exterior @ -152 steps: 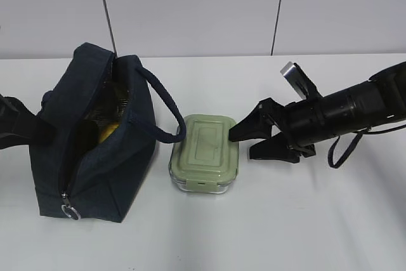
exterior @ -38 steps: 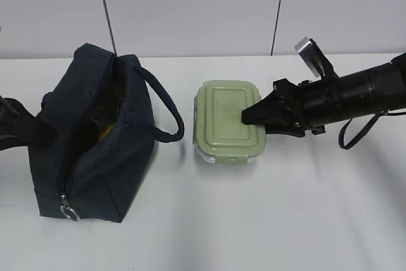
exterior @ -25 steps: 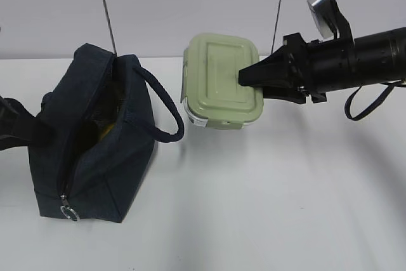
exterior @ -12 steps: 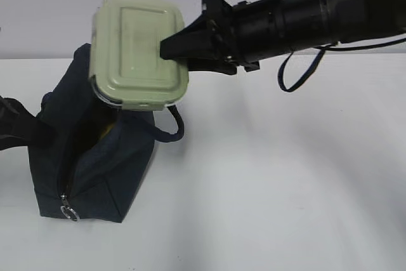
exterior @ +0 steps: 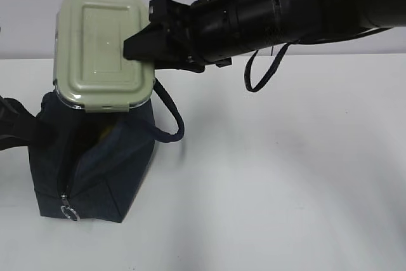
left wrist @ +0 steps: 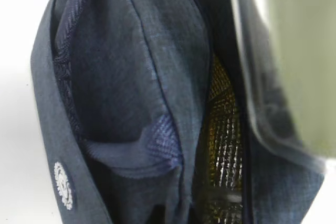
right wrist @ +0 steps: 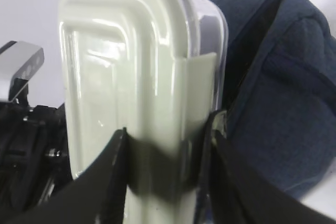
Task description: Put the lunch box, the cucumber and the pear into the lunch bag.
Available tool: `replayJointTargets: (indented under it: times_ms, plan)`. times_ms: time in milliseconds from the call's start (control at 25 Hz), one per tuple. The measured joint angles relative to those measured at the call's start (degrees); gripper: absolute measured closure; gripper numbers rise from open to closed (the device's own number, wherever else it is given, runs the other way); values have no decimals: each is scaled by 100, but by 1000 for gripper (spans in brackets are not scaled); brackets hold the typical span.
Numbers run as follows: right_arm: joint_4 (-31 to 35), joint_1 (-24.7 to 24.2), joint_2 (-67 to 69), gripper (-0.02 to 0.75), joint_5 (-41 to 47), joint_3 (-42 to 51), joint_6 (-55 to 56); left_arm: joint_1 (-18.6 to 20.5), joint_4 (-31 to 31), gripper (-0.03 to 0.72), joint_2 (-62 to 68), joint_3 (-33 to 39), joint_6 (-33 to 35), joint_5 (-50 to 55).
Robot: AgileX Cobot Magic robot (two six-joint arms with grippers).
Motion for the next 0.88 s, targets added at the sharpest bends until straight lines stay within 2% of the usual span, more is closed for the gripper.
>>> replayJointTargets:
  times_ms: [120,240,400,560,800,840,880]
  plan:
    - [-90,33,92,463,-82,0,59,0,0,687,0,0,0,0]
    - [-501,33,207,465,-137,0,330,0,0,687,0,0,0,0]
    - [-1818,46,343,465,-144,0,1121,0,0,687,0,0,0,-12]
    - [-2678,103,420,465,-185,-12,1783,-13,-37,687,0,0,0,-12]
    - [-2992,294,430,466,-407,-47,2197,-26,-37,687,0,0,0,-6]
    - [-2996,338,430,428,-495,-47,2232,-26,-37,687,0,0,0,3]
    - [-3005,391,430,465,-567,-47,2247,-26,-37,687,0,0,0,12]
